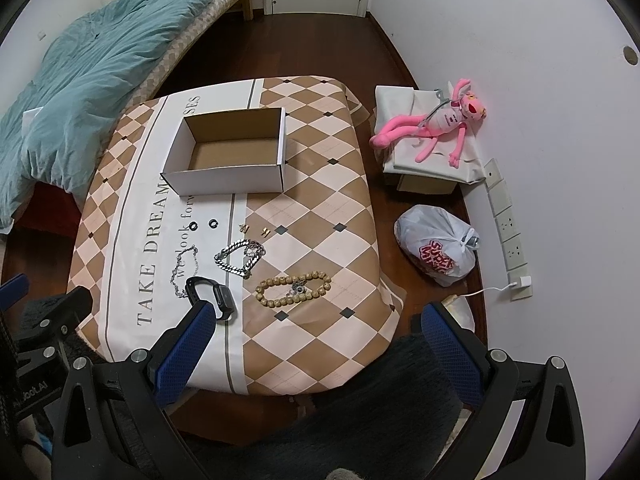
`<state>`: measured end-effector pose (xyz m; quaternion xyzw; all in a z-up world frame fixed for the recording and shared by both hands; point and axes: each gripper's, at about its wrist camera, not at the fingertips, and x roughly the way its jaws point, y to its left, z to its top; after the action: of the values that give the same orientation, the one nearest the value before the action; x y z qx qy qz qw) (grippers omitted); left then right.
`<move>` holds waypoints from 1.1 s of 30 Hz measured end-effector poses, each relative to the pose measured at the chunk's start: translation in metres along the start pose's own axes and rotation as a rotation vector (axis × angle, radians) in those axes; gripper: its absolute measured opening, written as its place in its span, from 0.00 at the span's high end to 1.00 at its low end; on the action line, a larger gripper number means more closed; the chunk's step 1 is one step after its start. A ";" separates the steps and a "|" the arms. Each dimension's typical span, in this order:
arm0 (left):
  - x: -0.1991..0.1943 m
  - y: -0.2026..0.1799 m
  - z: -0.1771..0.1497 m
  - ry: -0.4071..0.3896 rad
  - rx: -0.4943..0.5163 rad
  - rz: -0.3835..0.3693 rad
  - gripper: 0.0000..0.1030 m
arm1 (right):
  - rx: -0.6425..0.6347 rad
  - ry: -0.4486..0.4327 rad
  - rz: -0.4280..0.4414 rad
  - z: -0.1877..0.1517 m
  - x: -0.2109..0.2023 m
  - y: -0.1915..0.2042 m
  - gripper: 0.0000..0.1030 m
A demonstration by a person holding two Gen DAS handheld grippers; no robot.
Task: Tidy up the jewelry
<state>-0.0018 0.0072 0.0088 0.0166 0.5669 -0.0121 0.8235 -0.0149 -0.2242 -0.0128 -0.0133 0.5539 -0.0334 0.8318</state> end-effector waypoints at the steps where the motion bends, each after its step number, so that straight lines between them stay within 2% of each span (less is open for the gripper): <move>1: 0.000 0.000 0.000 0.001 0.000 0.000 0.00 | 0.000 0.000 0.000 0.000 0.001 0.000 0.00; 33: 0.002 -0.001 0.000 0.002 0.000 0.001 0.00 | 0.002 0.000 -0.005 0.001 0.002 0.002 0.00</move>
<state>-0.0013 0.0060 0.0066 0.0171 0.5676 -0.0116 0.8230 -0.0133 -0.2220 -0.0145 -0.0138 0.5537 -0.0359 0.8318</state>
